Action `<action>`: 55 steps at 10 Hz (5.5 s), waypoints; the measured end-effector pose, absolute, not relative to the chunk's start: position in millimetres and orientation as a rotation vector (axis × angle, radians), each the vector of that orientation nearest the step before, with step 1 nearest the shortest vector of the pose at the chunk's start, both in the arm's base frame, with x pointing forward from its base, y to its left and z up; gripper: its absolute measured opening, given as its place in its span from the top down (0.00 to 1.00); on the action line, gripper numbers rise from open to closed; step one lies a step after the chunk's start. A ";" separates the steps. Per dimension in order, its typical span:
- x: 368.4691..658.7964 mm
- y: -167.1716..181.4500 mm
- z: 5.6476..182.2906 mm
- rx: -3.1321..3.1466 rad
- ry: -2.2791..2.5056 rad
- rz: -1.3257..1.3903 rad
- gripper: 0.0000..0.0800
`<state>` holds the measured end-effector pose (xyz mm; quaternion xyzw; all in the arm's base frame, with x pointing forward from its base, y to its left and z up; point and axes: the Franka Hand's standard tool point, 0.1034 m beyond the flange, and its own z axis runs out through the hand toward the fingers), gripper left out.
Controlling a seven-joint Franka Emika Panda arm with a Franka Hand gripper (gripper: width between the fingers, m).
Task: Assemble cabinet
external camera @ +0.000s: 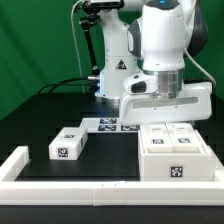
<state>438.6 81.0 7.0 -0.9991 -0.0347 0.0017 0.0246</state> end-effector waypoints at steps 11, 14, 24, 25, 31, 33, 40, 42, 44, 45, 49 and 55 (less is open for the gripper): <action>468.7 72.6 6.0 -3.078 -0.249 -0.133 0.00; 467.3 74.7 4.8 -3.076 -0.258 -0.157 0.00; 489.5 54.1 7.3 -3.074 -0.367 -0.263 0.73; 489.2 52.9 7.3 -3.073 -0.383 -0.270 0.73; 499.0 47.0 64.2 -3.082 -0.415 -0.209 0.73; 508.7 49.4 90.2 -3.085 -0.420 -0.179 0.73; 528.3 54.6 119.3 -3.084 -0.430 -0.194 0.75; 541.2 57.0 135.0 -3.083 -0.435 -0.201 0.75; 547.0 57.6 138.9 -3.082 -0.435 -0.204 0.77; 546.4 57.6 138.4 -3.082 -0.435 -0.202 0.79; 549.1 58.5 141.1 -3.082 -0.437 -0.197 0.82; 486.8 25.2 112.1 -3.114 -0.331 -0.179 0.09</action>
Offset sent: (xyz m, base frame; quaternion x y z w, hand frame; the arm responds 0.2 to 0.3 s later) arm 0.0290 0.0026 -0.0006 0.0153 0.0054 0.0117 0.9998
